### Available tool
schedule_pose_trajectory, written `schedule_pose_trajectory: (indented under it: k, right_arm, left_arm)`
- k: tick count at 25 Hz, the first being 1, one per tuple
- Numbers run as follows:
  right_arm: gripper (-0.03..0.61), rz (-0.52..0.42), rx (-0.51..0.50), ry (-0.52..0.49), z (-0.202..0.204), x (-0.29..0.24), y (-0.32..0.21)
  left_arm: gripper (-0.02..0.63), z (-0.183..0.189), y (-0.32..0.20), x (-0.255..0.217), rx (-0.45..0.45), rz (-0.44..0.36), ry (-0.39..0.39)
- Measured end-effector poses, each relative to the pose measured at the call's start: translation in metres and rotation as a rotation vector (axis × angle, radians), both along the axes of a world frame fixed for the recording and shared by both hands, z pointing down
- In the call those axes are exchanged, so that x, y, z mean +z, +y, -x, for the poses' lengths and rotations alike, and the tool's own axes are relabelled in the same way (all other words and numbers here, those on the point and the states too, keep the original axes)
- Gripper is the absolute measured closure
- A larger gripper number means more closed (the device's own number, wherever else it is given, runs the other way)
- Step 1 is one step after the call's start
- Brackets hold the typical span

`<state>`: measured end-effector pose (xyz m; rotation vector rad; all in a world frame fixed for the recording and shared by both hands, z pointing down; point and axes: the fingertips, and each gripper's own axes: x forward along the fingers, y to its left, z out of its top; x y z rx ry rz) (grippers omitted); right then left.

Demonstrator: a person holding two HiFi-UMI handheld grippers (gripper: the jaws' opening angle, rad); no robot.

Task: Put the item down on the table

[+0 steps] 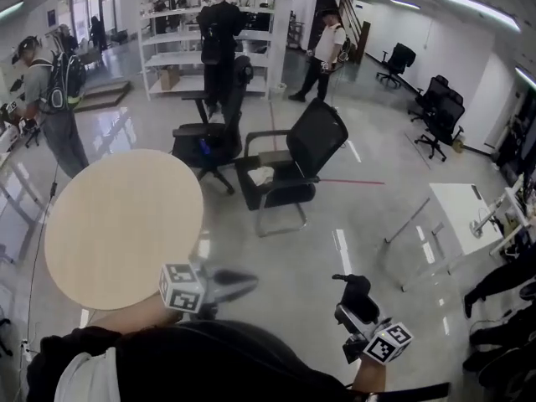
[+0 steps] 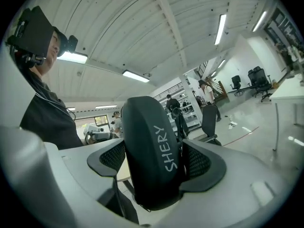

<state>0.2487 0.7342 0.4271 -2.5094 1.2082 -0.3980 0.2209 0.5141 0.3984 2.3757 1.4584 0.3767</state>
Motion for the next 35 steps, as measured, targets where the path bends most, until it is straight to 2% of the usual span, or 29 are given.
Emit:
schedule_pose_trajectory:
  k: [3,10,13,19,23,29,35]
  right_arm:
    - [0.193,-0.019,-0.093,0.006,-0.04,0.006,-0.016]
    - [0.193,0.01,-0.294,-0.001,-0.112,0.009,-0.107]
    - [0.193,0.056,-0.337,0.028,-0.148,-0.002,-0.156]
    - [0.193,0.106,-0.36,0.048,-0.222,-0.03,-0.243]
    - [0.195,0.108,-0.383,0.049,-0.275,-0.035,-0.288]
    - [0.195,0.118,-0.465,0.039,-0.333,-0.024,-0.288]
    - [0.195,0.105,-0.595,0.047,-0.373,-0.019,-0.267]
  left_arm:
    - [0.617,-0.017,-0.019,0.005,-0.112,-0.037,-0.007]
    - [0.617,-0.056,-0.085,0.018,-0.281,-0.002,-0.028]
    - [0.617,-0.085,-0.127,0.021,-0.311,0.032,0.001]
    - [0.617,-0.158,-0.216,0.016,-0.348,0.117,0.04]
    - [0.617,-0.205,-0.256,0.019,-0.371,0.114,0.051]
    - [0.617,-0.252,-0.255,0.025,-0.484,0.103,0.05]
    - [0.617,-0.267,-0.216,0.019,-0.62,0.08,0.054]
